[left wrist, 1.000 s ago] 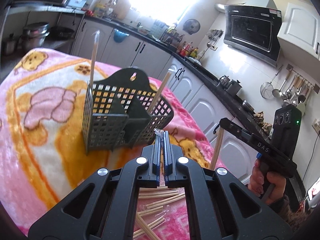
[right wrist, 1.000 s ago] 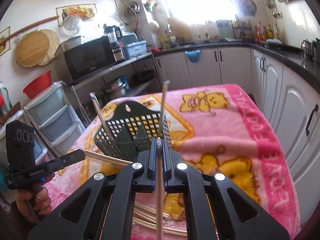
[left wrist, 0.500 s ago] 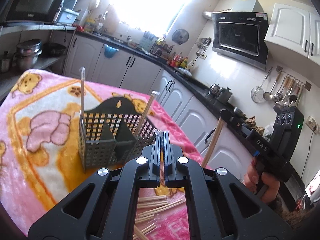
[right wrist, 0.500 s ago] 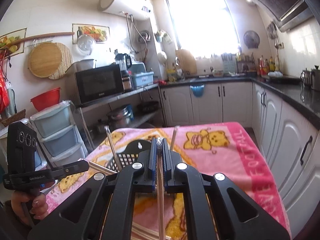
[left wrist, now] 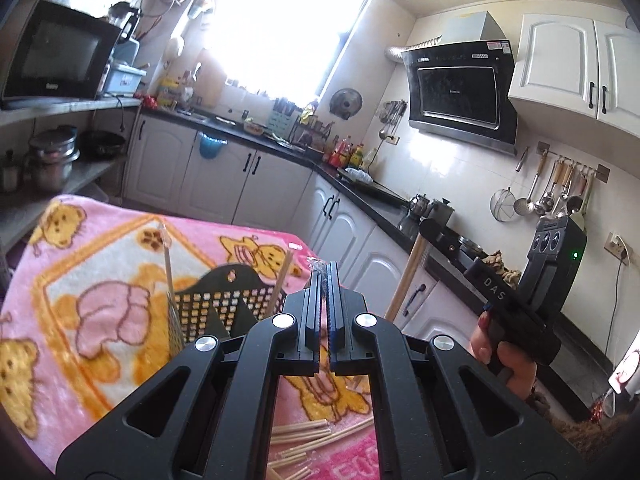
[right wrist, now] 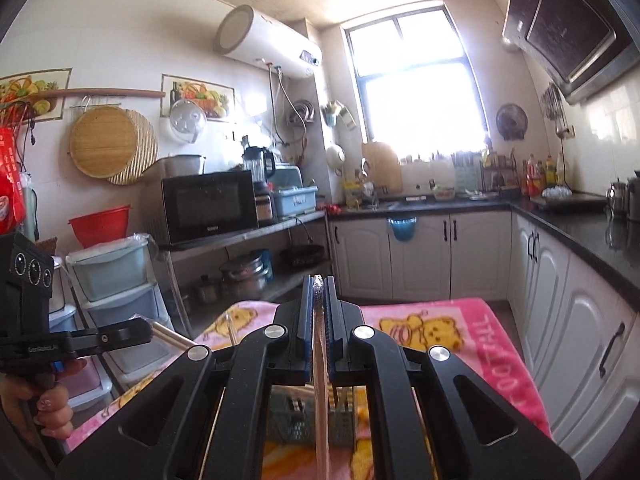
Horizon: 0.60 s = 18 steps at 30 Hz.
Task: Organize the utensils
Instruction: 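Lower both held chopsticks into the caddy and open both tools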
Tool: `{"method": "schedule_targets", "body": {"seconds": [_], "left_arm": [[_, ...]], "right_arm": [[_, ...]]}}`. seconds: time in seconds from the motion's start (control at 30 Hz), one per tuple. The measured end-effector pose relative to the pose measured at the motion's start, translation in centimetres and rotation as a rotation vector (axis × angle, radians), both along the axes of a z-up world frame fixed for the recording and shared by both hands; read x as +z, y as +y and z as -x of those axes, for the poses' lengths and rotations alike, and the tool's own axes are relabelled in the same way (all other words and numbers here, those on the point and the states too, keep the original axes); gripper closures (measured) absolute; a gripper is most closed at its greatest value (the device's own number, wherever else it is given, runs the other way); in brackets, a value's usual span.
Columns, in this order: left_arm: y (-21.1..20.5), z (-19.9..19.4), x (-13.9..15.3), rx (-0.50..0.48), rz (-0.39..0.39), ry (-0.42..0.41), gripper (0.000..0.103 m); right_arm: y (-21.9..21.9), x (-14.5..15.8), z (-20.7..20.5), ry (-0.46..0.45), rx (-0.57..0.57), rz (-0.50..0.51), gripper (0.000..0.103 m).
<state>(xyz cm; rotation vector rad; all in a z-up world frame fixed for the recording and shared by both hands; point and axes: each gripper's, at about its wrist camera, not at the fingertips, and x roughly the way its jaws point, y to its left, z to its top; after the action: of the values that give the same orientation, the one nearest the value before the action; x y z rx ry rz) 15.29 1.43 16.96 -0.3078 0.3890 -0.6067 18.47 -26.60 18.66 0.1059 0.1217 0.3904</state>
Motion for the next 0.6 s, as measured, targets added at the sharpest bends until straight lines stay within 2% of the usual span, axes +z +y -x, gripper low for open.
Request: {"method": "schedule_targets", "body": {"seconds": [0.27, 0.6], "left_arm": [[1.1, -0.5, 1.8, 0.036, -0.027, -0.024, 0.102], [2.2, -1.3, 1.2, 0.056, -0.047, 0.005, 0.102]], "right_arm": [[0.5, 2.7, -1.4, -0.081, 0.005, -0.017, 0.098], [1.0, 4.9, -4.4, -0.191, -0.016, -0.042, 0.098]]}}
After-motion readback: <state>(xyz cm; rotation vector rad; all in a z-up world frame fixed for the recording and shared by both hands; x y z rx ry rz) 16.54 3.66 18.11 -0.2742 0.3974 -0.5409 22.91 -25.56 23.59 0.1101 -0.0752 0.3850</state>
